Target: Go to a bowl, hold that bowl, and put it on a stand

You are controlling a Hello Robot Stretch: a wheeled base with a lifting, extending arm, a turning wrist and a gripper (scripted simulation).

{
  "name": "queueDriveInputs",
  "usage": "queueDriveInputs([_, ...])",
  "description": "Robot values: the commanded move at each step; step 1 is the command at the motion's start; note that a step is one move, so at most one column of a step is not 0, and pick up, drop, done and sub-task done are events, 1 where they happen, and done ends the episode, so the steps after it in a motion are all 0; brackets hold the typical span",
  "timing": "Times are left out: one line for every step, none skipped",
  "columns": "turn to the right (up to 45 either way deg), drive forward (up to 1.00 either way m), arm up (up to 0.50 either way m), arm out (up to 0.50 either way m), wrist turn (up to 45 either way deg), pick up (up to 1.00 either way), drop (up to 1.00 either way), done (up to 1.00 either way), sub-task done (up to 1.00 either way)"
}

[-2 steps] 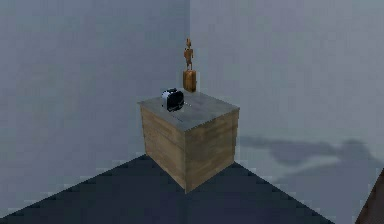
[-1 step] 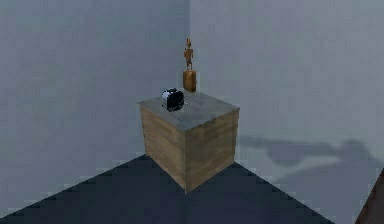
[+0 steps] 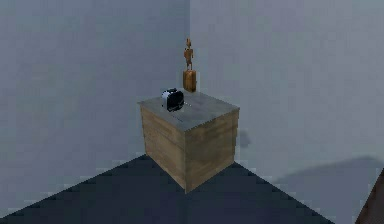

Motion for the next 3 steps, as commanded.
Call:
queueDriveInputs([-45.0,0.0,0.0,0.0,0.0,0.0,0.0,0.0,0.0])
queueDriveInputs([-45.0,0.0,0.0,0.0,0.0,0.0,0.0,0.0,0.0])
queueDriveInputs([-39.0,0.0,0.0,0.0,0.0,0.0,0.0,0.0,0.0])
